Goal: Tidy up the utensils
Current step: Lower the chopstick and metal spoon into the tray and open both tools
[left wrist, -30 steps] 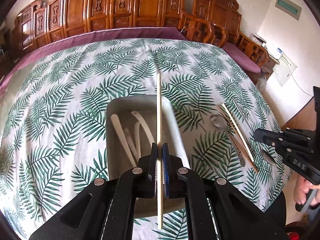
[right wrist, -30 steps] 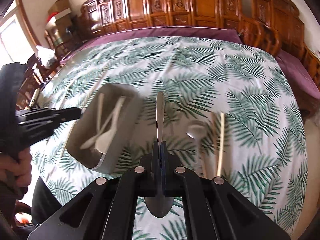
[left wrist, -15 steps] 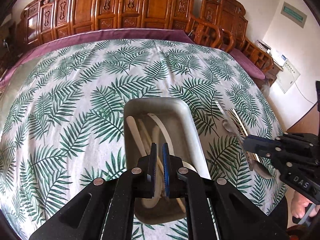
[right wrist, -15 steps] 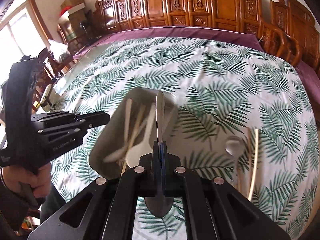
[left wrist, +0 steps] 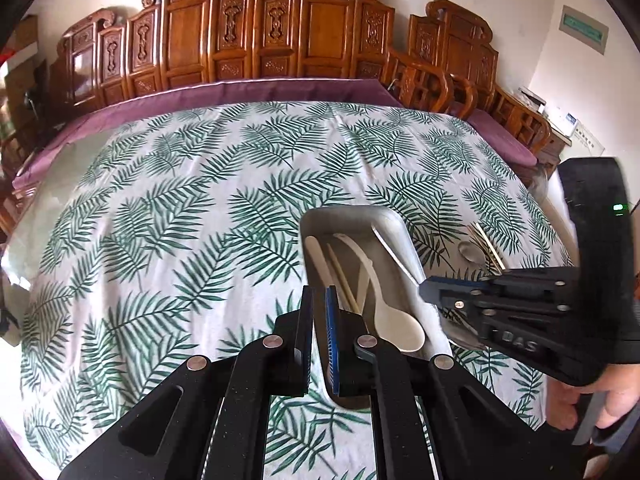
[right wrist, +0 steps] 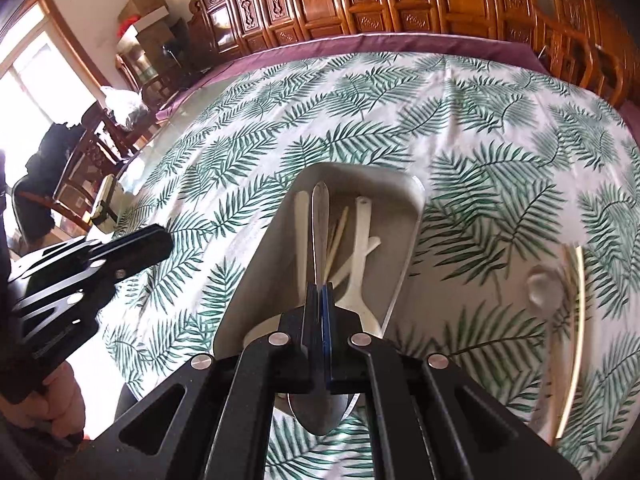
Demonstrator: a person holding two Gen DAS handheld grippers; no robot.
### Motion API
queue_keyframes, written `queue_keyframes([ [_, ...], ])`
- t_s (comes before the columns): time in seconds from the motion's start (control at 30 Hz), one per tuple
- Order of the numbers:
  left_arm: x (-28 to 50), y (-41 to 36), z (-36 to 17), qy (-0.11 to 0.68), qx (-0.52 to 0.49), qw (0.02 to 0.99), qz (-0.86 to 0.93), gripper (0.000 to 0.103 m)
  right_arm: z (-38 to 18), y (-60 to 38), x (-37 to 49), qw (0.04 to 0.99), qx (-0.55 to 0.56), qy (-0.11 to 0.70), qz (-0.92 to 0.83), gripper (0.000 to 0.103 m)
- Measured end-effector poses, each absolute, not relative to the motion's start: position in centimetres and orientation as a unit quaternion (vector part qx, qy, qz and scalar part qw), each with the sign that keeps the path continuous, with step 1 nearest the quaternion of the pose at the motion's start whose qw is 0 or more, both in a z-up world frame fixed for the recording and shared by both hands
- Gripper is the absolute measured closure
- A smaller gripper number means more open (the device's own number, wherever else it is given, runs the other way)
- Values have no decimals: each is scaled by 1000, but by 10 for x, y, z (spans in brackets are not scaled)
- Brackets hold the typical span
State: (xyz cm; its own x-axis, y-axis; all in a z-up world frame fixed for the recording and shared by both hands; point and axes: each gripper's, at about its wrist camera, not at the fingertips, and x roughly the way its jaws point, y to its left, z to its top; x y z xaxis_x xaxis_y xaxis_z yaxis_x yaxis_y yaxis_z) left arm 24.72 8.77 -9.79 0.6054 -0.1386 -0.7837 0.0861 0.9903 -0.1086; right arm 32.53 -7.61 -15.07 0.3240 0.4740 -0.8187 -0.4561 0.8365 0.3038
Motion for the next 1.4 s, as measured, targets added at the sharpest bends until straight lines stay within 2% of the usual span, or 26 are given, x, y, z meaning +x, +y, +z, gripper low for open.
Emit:
queue_keyframes([
  [0.53, 231, 101, -78, 427, -27, 903, -46, 98, -164, -59, 336, 814, 9, 507, 285, 97],
  [0.93, 230, 62, -75, 424, -9, 903, -65, 96, -142, -126, 317, 837, -10, 476, 268, 96],
  [1.03, 230, 52, -76, 422, -7, 904, -66, 86, -142, -146, 311, 842, -23, 471, 260, 97],
  [1.13, 231, 40, -78, 422, -5, 904, -67, 85, -144, -170, 306, 846, -30, 469, 250, 96],
  [1.2, 232, 32, -81, 423, -3, 904, -66, 73, -145, -185, 305, 848, -32, 471, 243, 97],
  [1.3, 234, 17, -85, 423, -3, 904, -66, 63, -149, -210, 304, 849, -35, 474, 233, 97],
  [1.4, 236, 6, -90, 423, -10, 904, -62, 50, -153, -237, 304, 850, -46, 477, 220, 91],
])
